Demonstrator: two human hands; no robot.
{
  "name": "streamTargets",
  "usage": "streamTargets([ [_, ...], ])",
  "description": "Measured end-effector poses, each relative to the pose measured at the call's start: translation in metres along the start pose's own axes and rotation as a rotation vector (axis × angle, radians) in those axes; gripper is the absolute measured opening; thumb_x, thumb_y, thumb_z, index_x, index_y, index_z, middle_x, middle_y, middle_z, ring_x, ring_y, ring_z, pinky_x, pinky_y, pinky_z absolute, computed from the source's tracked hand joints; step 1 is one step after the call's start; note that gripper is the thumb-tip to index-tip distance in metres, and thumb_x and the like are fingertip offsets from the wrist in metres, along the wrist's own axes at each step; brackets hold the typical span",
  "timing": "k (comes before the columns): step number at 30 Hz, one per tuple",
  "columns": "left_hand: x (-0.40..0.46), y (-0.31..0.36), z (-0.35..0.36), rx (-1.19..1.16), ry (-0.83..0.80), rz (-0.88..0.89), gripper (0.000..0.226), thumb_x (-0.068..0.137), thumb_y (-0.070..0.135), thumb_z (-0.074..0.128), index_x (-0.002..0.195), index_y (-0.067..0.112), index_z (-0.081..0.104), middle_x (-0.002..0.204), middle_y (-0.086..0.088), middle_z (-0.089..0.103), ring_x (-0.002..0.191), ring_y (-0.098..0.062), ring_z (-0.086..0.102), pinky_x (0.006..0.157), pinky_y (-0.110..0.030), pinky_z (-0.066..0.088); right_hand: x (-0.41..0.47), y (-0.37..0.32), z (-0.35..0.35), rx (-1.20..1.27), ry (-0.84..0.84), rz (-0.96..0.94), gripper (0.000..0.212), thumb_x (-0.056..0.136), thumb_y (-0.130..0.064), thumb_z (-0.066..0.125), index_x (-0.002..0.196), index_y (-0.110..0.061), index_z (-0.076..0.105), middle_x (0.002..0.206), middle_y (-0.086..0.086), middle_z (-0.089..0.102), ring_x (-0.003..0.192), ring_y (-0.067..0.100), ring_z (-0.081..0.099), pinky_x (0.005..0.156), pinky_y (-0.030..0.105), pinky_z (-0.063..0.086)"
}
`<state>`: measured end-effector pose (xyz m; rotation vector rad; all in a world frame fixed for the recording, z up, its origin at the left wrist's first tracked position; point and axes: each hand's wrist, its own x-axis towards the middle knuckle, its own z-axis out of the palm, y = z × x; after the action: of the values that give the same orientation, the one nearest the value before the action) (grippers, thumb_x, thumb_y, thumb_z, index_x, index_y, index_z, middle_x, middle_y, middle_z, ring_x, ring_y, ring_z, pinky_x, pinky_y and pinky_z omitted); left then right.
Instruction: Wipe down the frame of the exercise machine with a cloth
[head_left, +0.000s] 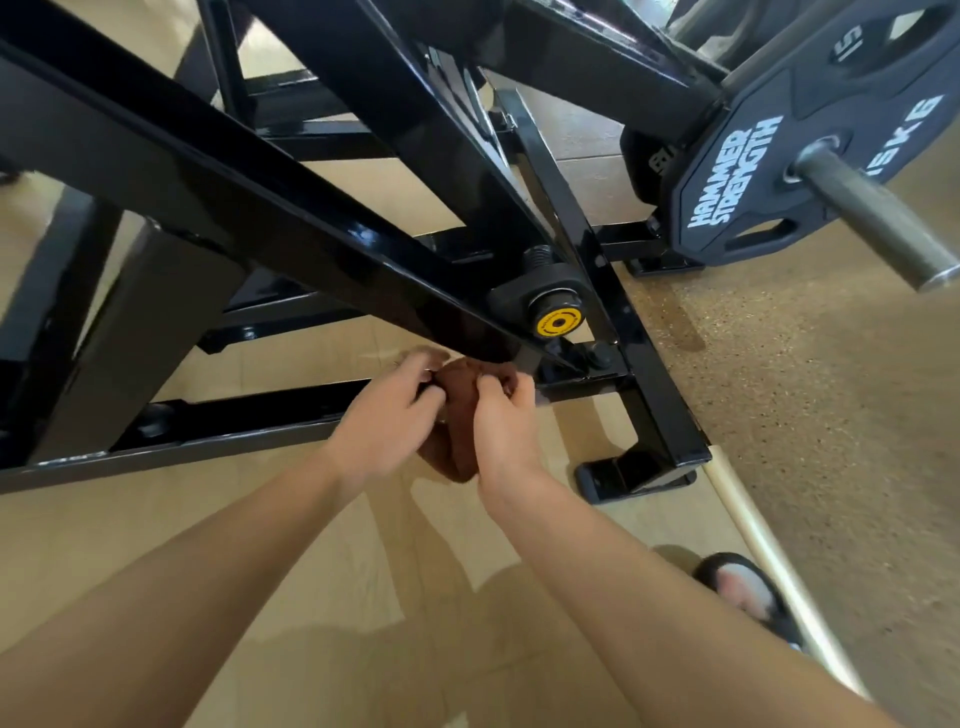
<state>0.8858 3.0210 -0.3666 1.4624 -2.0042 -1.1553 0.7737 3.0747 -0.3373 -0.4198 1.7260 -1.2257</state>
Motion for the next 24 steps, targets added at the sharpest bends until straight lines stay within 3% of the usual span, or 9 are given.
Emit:
streamTargets([
  [4, -0.009, -0.001, -0.01, -0.31, 0.026, -0.121, 0.022, 0.101, 0.041, 0.047, 0.118, 0.047, 0.06, 0.106, 0.028, 0.066, 0.098, 0.007, 0.061, 0.096, -0.03, 0.052, -0.008, 0.006, 0.016, 0.067, -0.126, 0.097, 0.016, 0.102, -0.033, 0.049, 0.115, -0.033, 0.058, 0.114, 0.006, 0.07, 0.108, 0.03, 0.066, 0.102, 0.055, 0.052],
  [9, -0.029, -0.004, -0.02, -0.474, 0.029, -0.109, 0.017, 0.1, 0.055, 0.057, 0.104, 0.07, 0.05, 0.105, 0.035, 0.063, 0.096, 0.013, 0.062, 0.066, -0.008, 0.053, -0.015, 0.007, 0.038, 0.191, -0.274, 0.196, 0.032, 0.089, -0.052, 0.052, 0.119, -0.043, 0.059, 0.117, 0.003, 0.067, 0.108, 0.028, 0.066, 0.095, 0.056, 0.056],
  [11, -0.031, -0.01, -0.029, -0.494, 0.047, -0.142, 0.03, 0.097, 0.052, 0.064, 0.107, 0.071, 0.044, 0.104, 0.031, 0.064, 0.094, 0.014, 0.062, 0.063, -0.01, 0.054, -0.014, 0.005, 0.048, 0.225, -0.379, 0.328, 0.053, 0.075, -0.061, 0.054, 0.124, -0.043, 0.059, 0.125, 0.005, 0.063, 0.114, 0.03, 0.062, 0.098, 0.056, 0.053],
  [13, -0.03, -0.016, -0.035, -0.472, 0.077, -0.185, 0.037, 0.096, 0.05, 0.066, 0.117, 0.064, 0.039, 0.105, 0.025, 0.061, 0.089, 0.014, 0.063, 0.059, -0.012, 0.054, -0.011, 0.003, 0.056, 0.244, -0.444, 0.396, 0.053, 0.069, -0.061, 0.057, 0.117, -0.04, 0.059, 0.124, 0.006, 0.061, 0.114, 0.03, 0.06, 0.098, 0.055, 0.052],
  [15, -0.027, -0.02, -0.037, -0.404, 0.154, -0.215, 0.038, 0.1, 0.045, 0.063, 0.124, 0.057, 0.037, 0.107, 0.025, 0.058, 0.084, 0.016, 0.063, 0.054, -0.011, 0.052, -0.006, 0.004, 0.06, 0.199, -0.471, 0.387, 0.046, 0.077, -0.06, 0.057, 0.118, -0.039, 0.058, 0.123, 0.007, 0.061, 0.113, 0.028, 0.059, 0.1, 0.054, 0.052],
  [17, -0.021, -0.022, -0.035, -0.271, 0.253, -0.213, 0.031, 0.104, 0.035, 0.058, 0.124, 0.049, 0.038, 0.103, 0.022, 0.06, 0.081, 0.017, 0.063, 0.052, -0.008, 0.05, -0.001, 0.006, 0.06, 0.085, -0.484, 0.292, 0.042, 0.093, -0.054, 0.049, 0.133, -0.041, 0.053, 0.127, 0.006, 0.062, 0.114, 0.026, 0.06, 0.103, 0.053, 0.052],
  [19, -0.013, -0.021, -0.038, -0.035, 0.335, -0.194, 0.03, 0.105, 0.027, 0.052, 0.128, 0.042, 0.039, 0.102, 0.015, 0.064, 0.078, 0.002, 0.068, 0.055, -0.011, 0.051, 0.002, 0.008, 0.055, -0.049, -0.525, 0.131, 0.044, 0.1, -0.051, 0.041, 0.144, -0.047, 0.043, 0.136, 0.003, 0.059, 0.121, 0.025, 0.058, 0.105, 0.051, 0.05],
  [21, -0.004, -0.023, -0.044, 0.135, 0.39, -0.189, 0.038, 0.105, 0.023, 0.047, 0.136, 0.04, 0.033, 0.109, 0.01, 0.062, 0.078, -0.002, 0.065, 0.06, -0.016, 0.051, 0.006, 0.011, 0.047, -0.211, -0.5, -0.087, 0.046, 0.103, -0.048, 0.04, 0.149, -0.049, 0.034, 0.143, -0.003, 0.055, 0.124, 0.017, 0.055, 0.108, 0.042, 0.047],
  [24, 0.001, -0.028, -0.041, 0.358, 0.35, -0.188, 0.041, 0.106, 0.027, 0.045, 0.142, 0.037, 0.027, 0.115, 0.004, 0.058, 0.085, -0.013, 0.067, 0.069, -0.029, 0.059, 0.013, 0.017, 0.034, -0.387, -0.281, -0.433, 0.036, 0.105, -0.022, 0.046, 0.14, -0.029, 0.052, 0.132, -0.005, 0.06, 0.119, 0.009, 0.057, 0.107, 0.036, 0.05],
])
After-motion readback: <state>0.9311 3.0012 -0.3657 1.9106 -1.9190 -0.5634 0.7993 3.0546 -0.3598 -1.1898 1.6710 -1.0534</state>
